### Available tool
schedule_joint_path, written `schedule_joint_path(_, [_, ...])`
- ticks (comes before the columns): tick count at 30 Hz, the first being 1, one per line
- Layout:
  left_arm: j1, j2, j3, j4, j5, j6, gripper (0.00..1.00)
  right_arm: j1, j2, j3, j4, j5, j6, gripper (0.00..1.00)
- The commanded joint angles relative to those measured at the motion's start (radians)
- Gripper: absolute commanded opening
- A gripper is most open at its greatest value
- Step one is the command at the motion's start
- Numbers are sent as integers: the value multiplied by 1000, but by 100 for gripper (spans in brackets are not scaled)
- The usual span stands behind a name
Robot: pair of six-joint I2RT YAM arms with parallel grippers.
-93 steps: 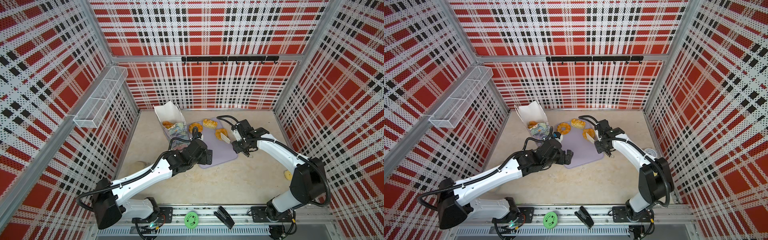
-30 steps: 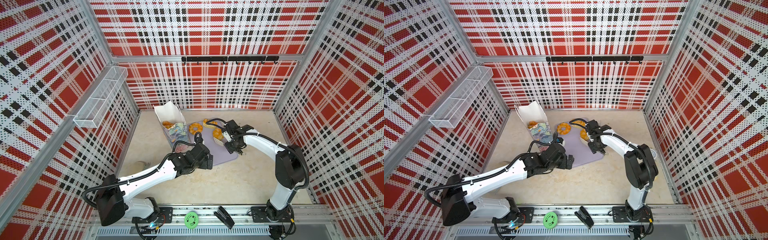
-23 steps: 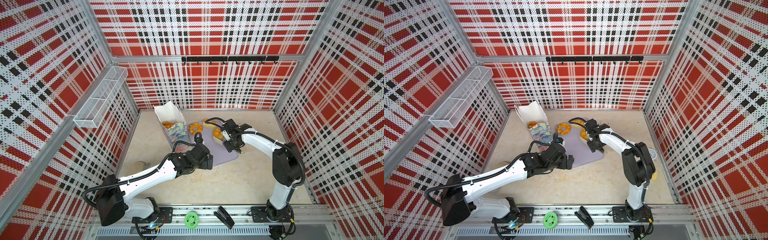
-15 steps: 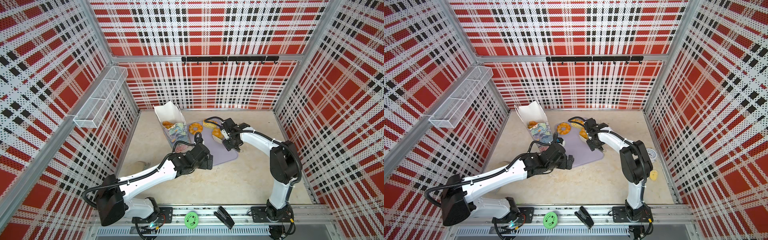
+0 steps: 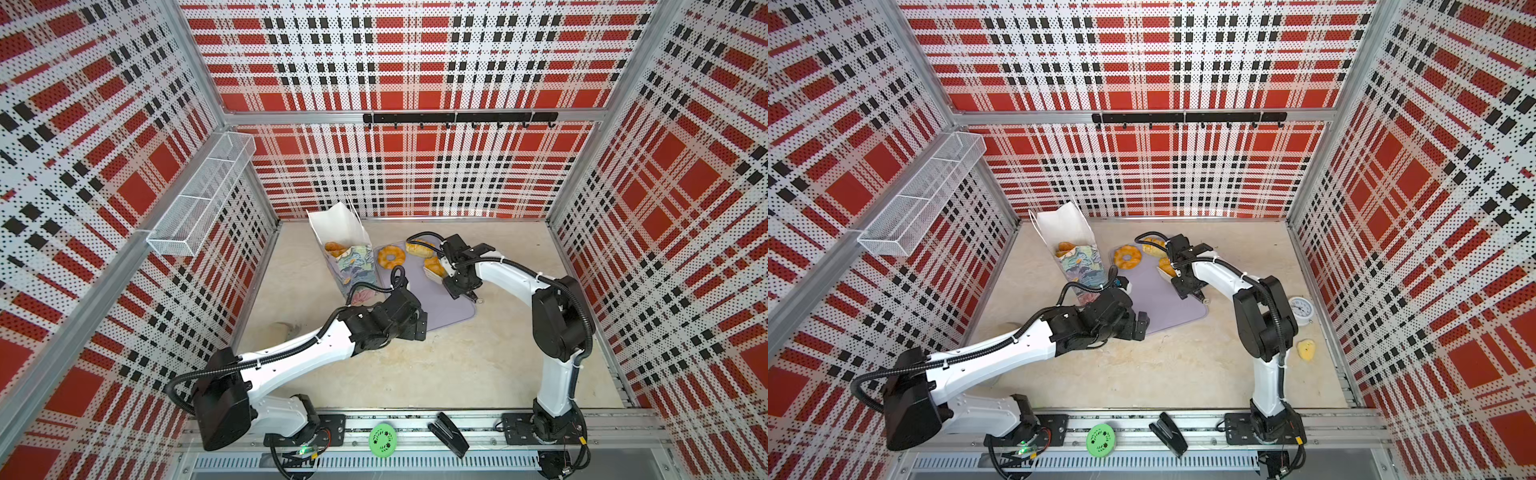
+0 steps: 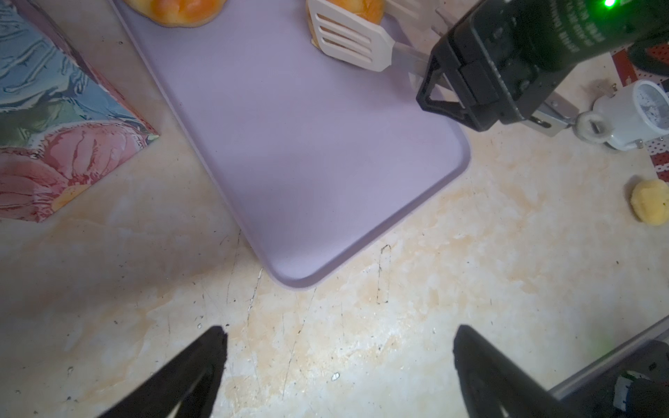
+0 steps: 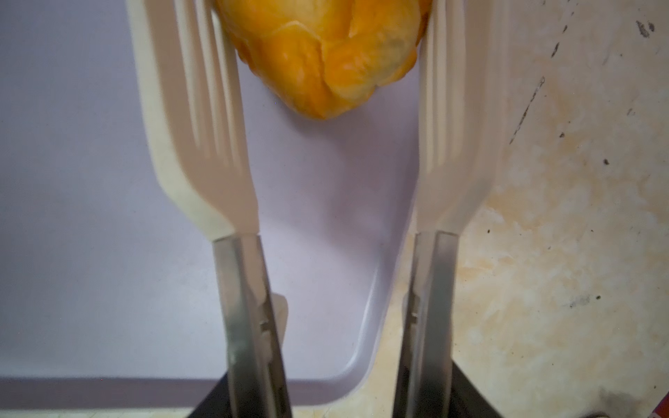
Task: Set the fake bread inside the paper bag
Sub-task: 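Close the tongs on the braided bun and lift it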
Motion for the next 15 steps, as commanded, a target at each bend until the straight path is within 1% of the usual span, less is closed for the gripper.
schedule_joint_path(1, [-7,5,14,7,-6,-9,99,-1,16,37,4,14,-28,58])
schedule_joint_path(4, [-7,3,17,4,-12,-8,99,-2,20,40,-7,14,-39,57])
schedule_joint_path(11, [8,-29,26,-31,-41,4,99,-1,5,30,-39,2,-56,45])
schedule_joint_path(15, [16,-54,26,-49,-55,8,99,-2,-13,16,-48,-1,-60,41])
